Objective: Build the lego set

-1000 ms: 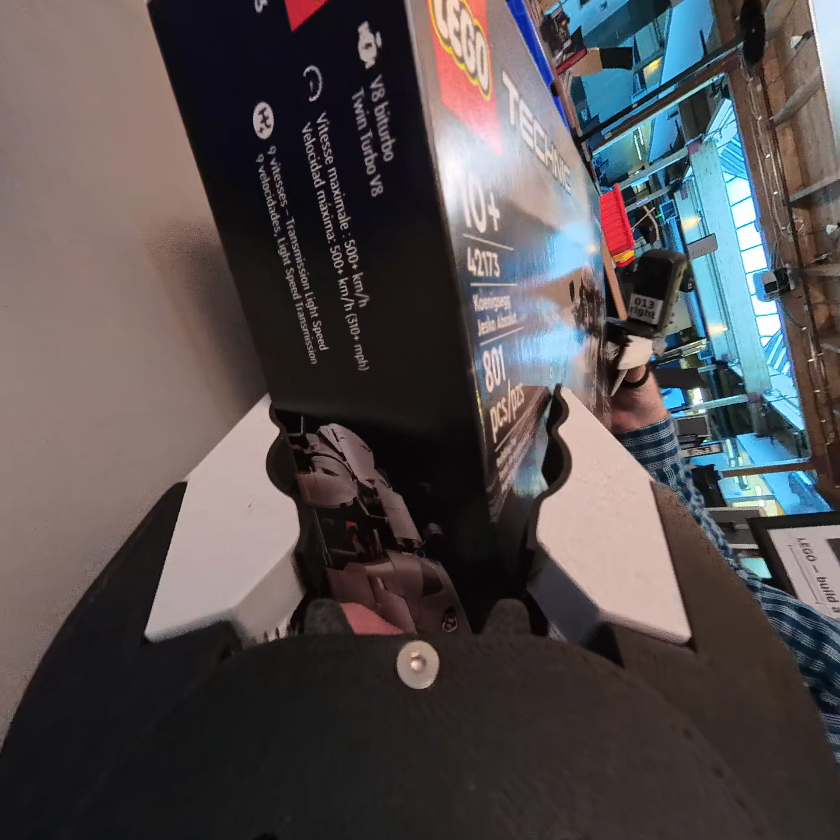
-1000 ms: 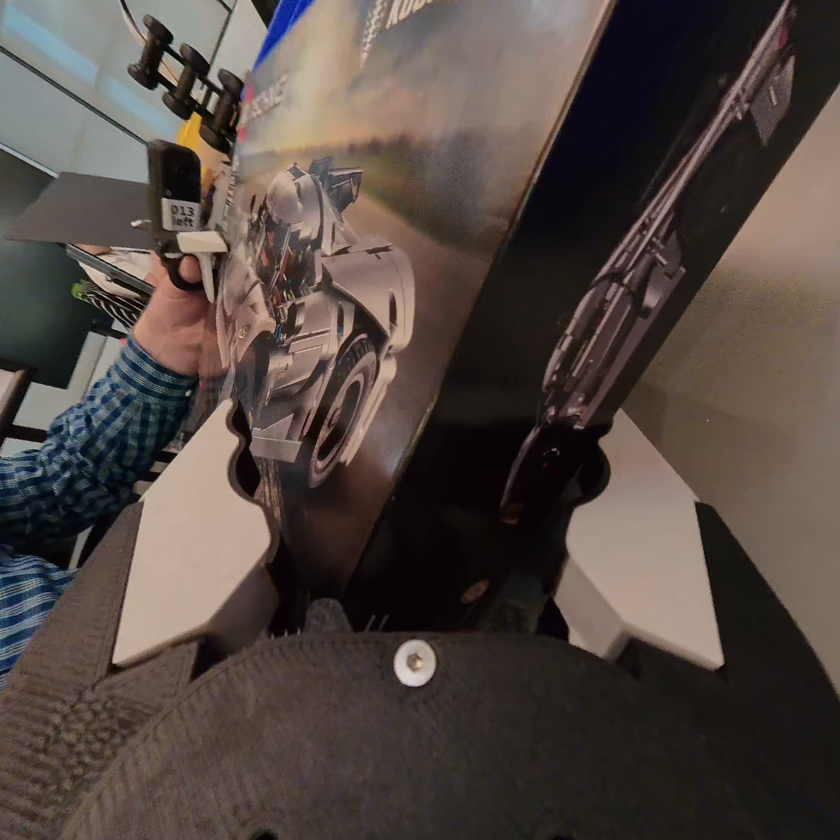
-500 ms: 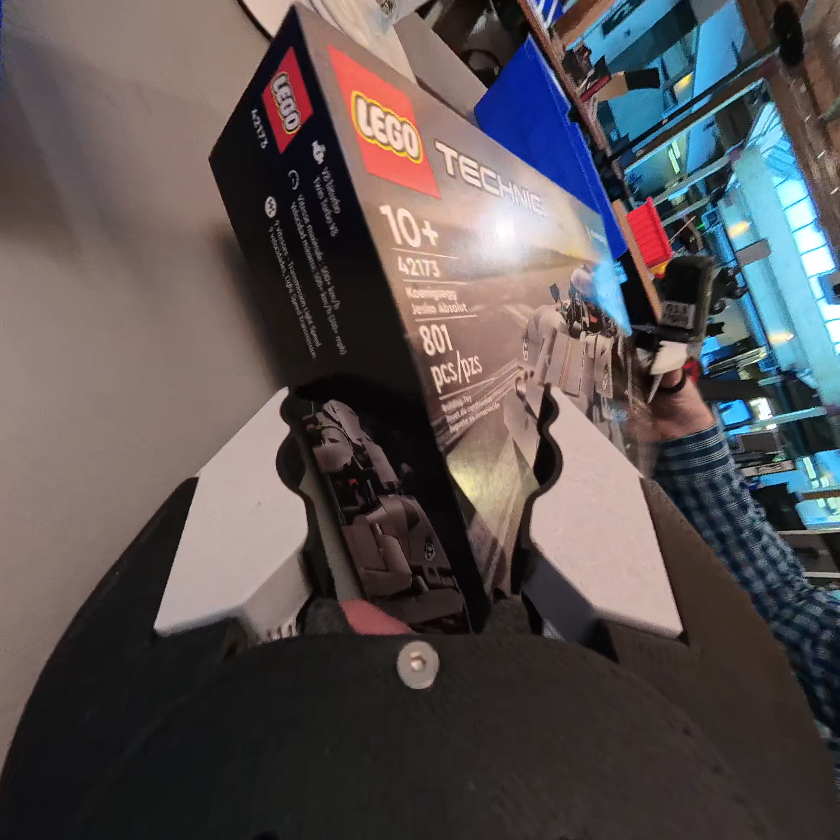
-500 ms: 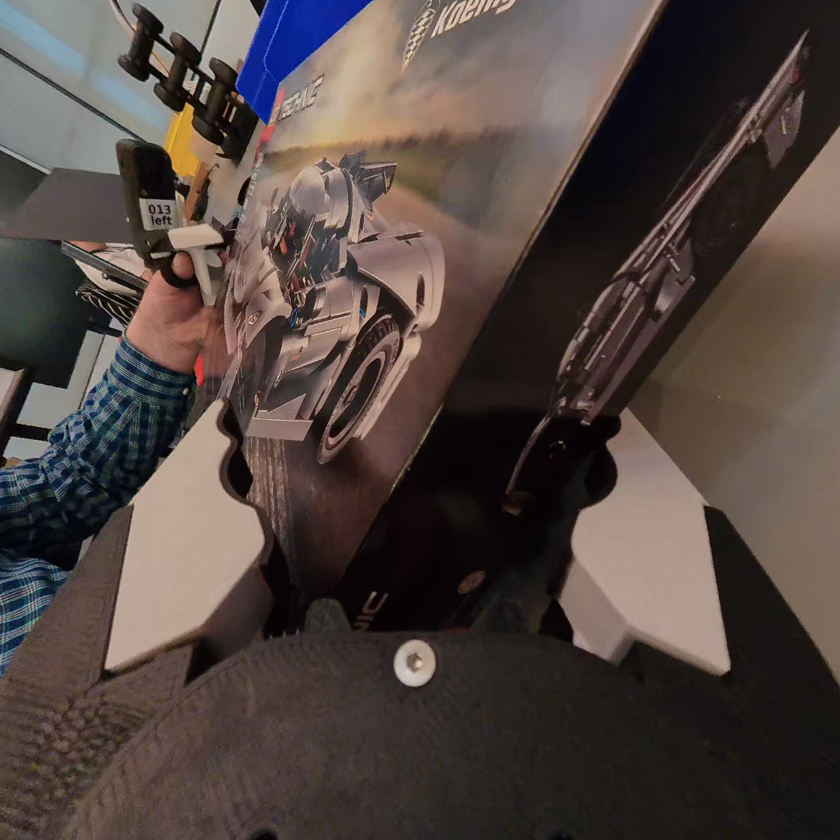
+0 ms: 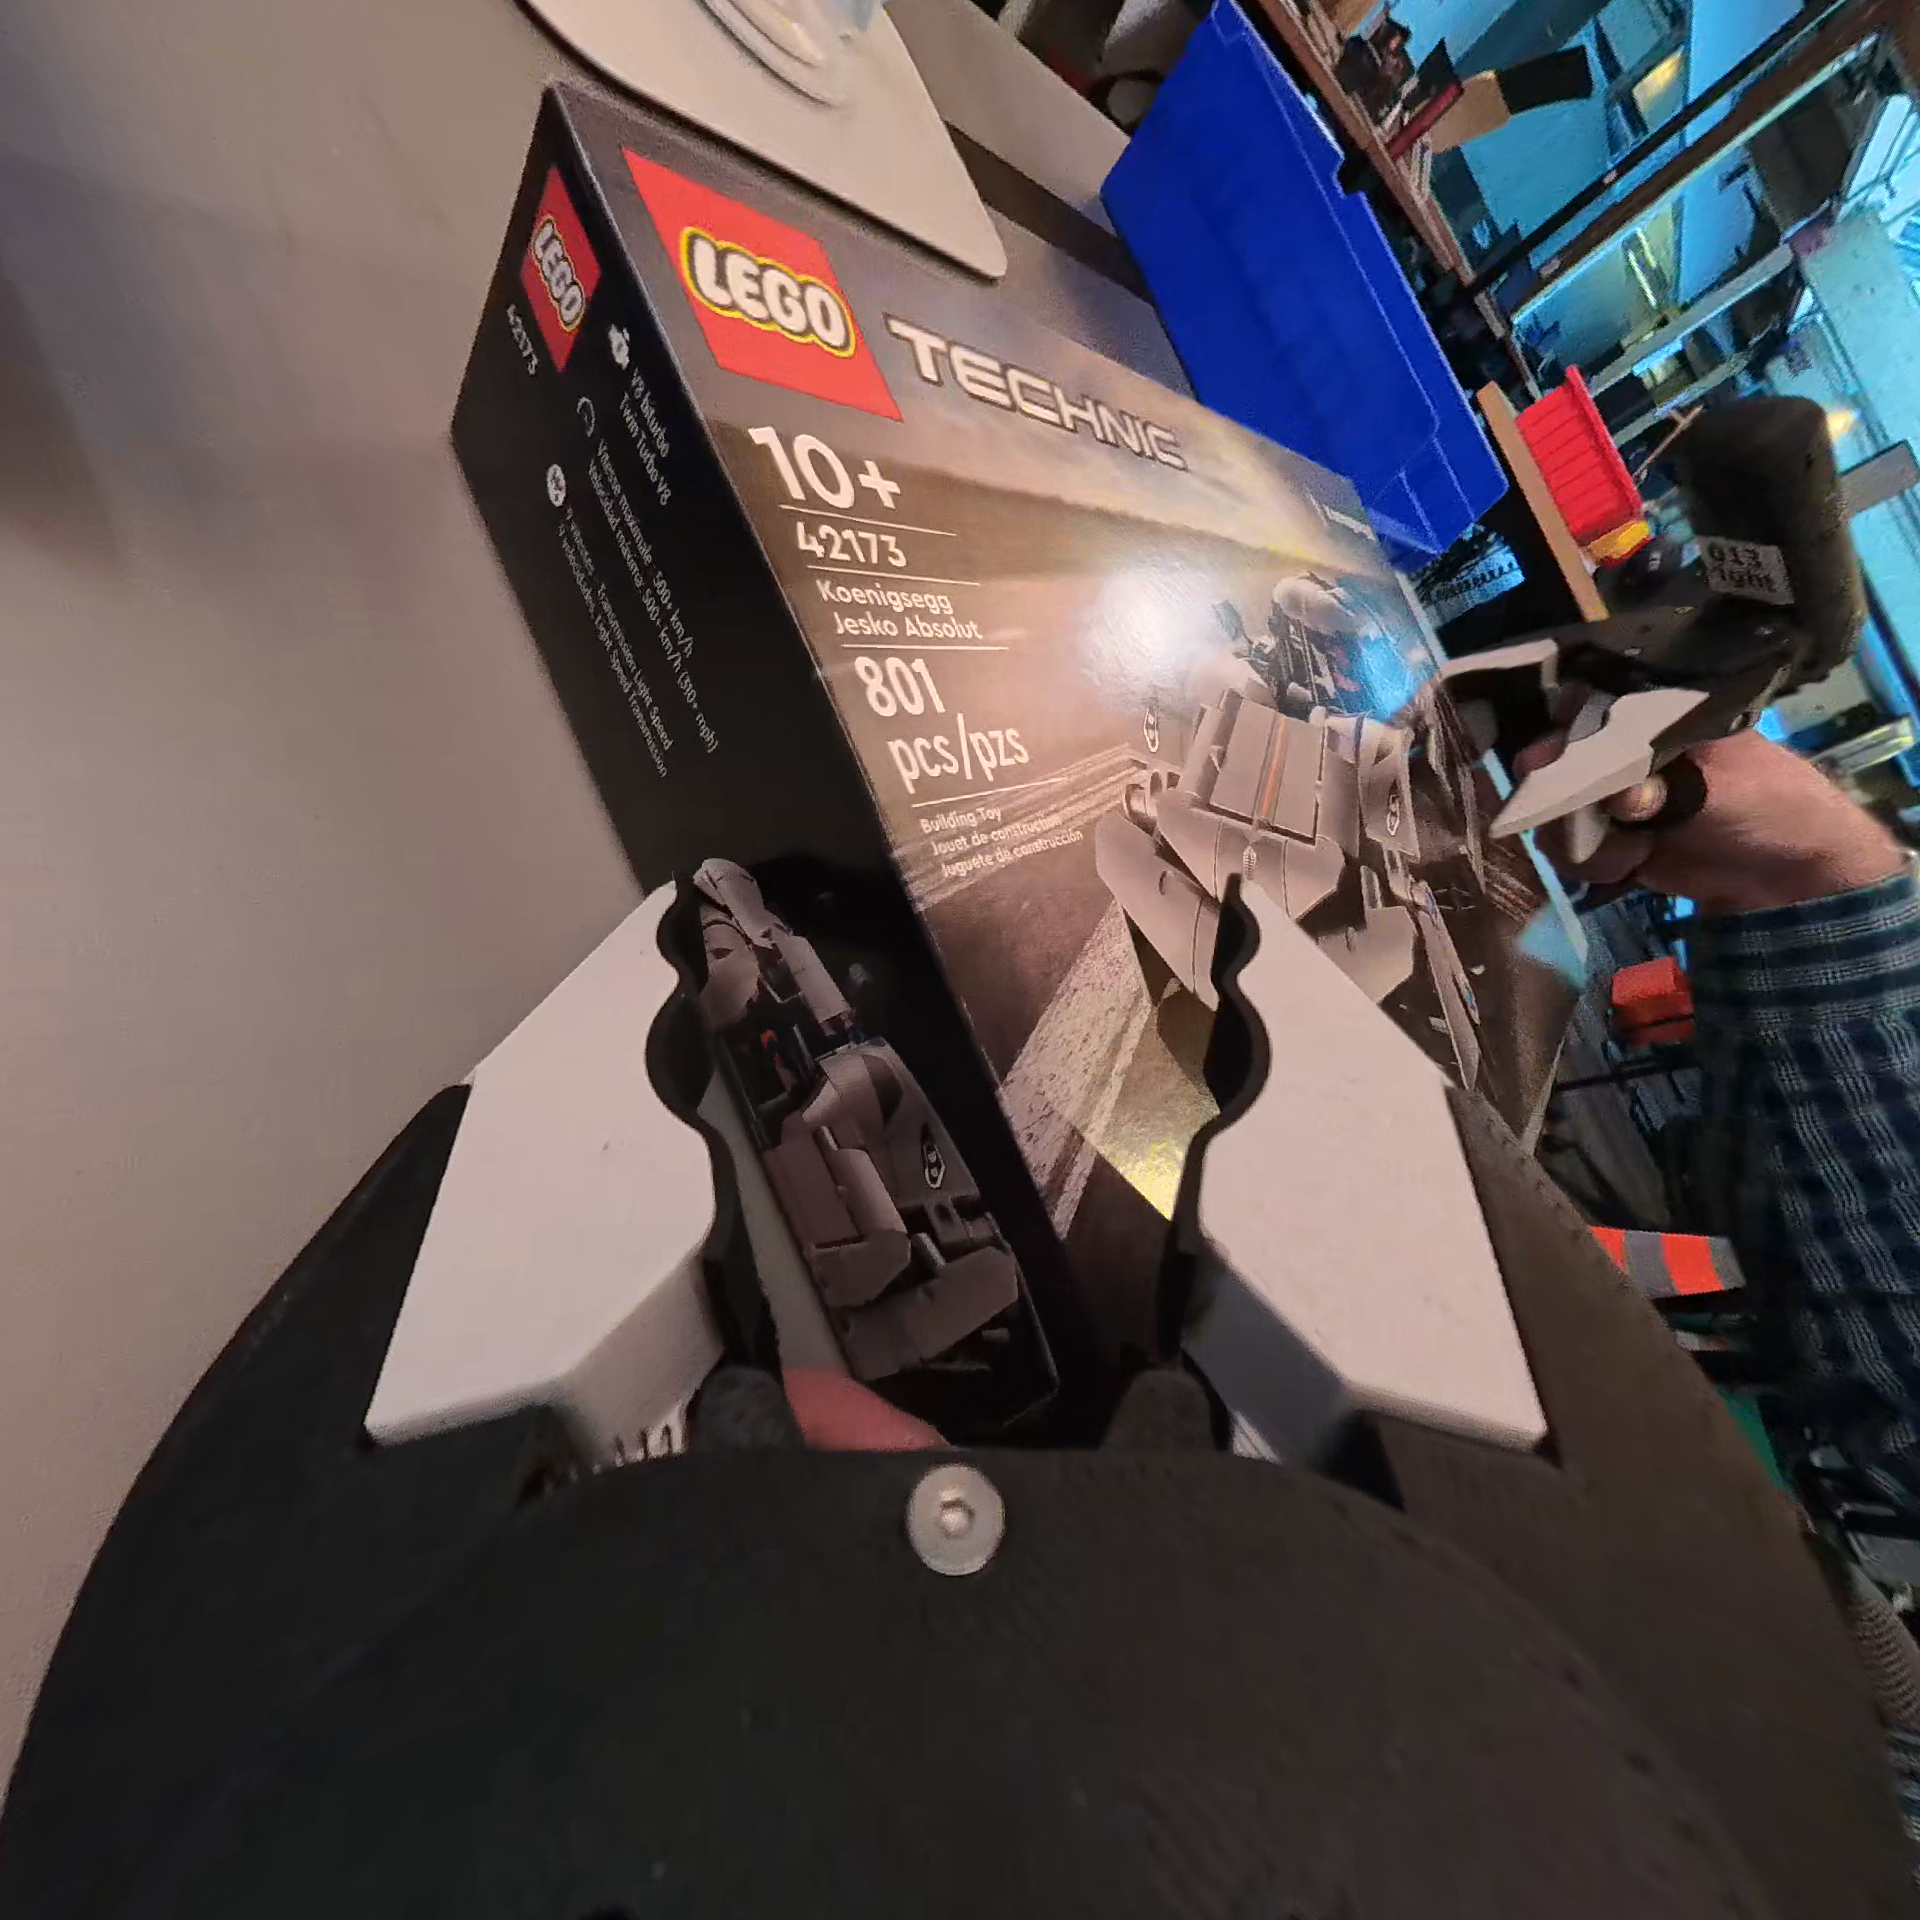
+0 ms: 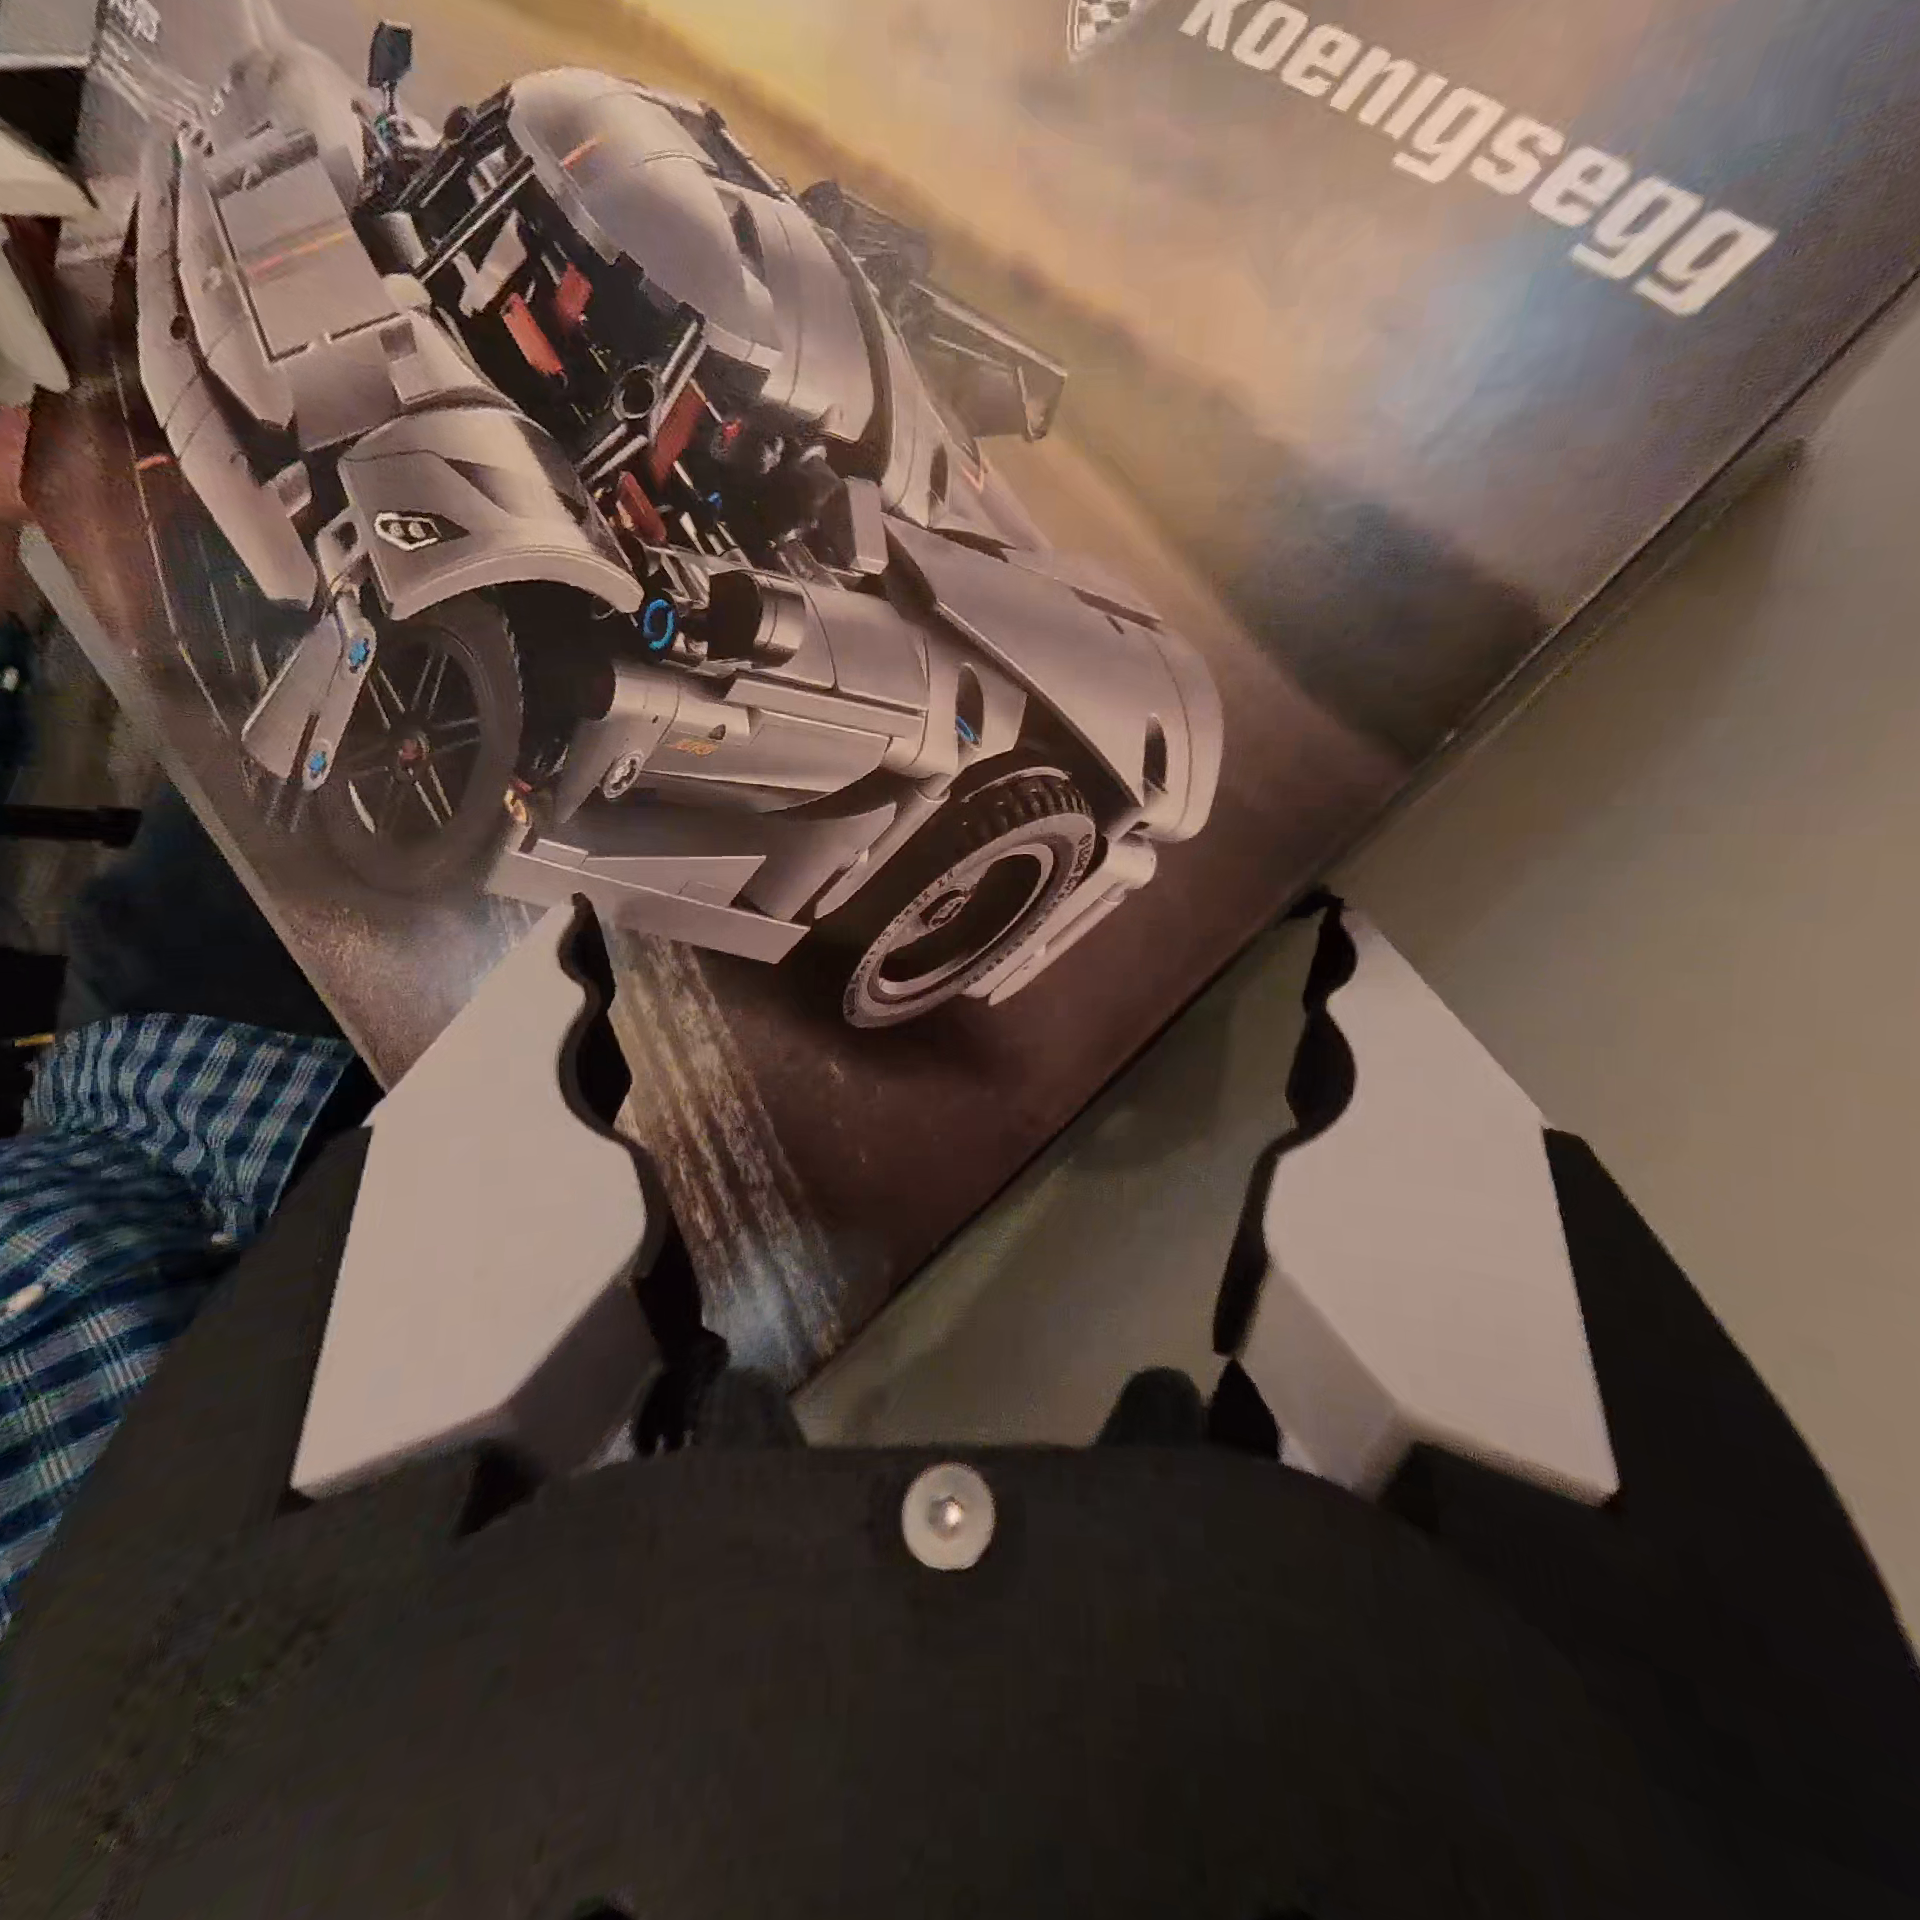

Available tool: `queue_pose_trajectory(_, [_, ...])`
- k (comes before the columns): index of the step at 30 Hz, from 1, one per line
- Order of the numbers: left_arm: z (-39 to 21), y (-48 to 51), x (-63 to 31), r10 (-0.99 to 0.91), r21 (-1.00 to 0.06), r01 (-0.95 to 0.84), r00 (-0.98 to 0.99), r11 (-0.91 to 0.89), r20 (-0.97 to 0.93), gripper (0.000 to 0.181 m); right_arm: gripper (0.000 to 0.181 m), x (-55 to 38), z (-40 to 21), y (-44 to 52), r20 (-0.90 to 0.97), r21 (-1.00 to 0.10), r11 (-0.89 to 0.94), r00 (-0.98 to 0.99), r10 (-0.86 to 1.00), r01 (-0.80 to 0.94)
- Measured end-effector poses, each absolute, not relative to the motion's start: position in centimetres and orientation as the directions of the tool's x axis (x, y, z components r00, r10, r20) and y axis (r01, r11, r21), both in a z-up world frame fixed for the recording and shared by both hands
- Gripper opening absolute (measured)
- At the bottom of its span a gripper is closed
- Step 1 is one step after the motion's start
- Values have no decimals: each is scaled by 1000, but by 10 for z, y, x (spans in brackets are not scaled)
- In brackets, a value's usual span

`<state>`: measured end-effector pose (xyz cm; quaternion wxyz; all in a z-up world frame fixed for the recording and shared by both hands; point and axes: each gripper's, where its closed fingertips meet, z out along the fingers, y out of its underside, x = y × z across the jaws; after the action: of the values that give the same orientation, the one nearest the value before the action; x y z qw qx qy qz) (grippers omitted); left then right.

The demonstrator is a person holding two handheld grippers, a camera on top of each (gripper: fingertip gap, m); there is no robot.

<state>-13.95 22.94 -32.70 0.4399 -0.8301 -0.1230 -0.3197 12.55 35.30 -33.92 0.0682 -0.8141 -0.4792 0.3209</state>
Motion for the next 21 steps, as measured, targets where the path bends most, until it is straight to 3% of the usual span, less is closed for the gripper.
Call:
queue_pose_trajectory(6, [-316, 219, -150, -67, -709, 443, 822, -549, 565, 85, 110, 135, -323, 364, -326, -506, -489, 367, 871, 711])
queue_pose_trajectory(8, [-307, 212, -160, -50, -765, 365, 887, -531, 458, 78, 109, 142, -315, 365, -228, -545, -453, 395, 890, 706])
queue_pose_trajectory(13, [-267, 202, -166, -11, -870, 104, 992, -482, 125, 55, 82, 152, -284, 364, 62, -642, -378, 537, 841, 667])
queue_pose_trajectory(14, [-262, 201, -162, -3, -873, 62, 997, -484, 72, 50, 70, 151, -281, 360, 97, -646, -373, 556, 826, 666])
queue_pose_trajectory(16, [-252, 199, -150, 5, -880, 6, 1000, -475, 5, 20, 47, 146, -273, 351, 153, -677, -347, 585, 796, 649])
queue_pose_trajectory(18, [-247, 199, -137, 8, -879, -37, 999, -476, -46, 10, 23, 140, -262, 341, 195, -714, -305, 598, 777, 630])
queue_pose_trajectory(19, [-244, 199, -130, 10, -887, -48, 998, -460, -59, 5, 1, 134, -253, 338, 204, -753, -276, 610, 765, 597])
queue_pose_trajectory(21, [-241, 202, -115, 5, -896, -62, 997, -440, -72, 0, 0, 128, -245, 331, 237, -778, -238, 622, 746, 582])
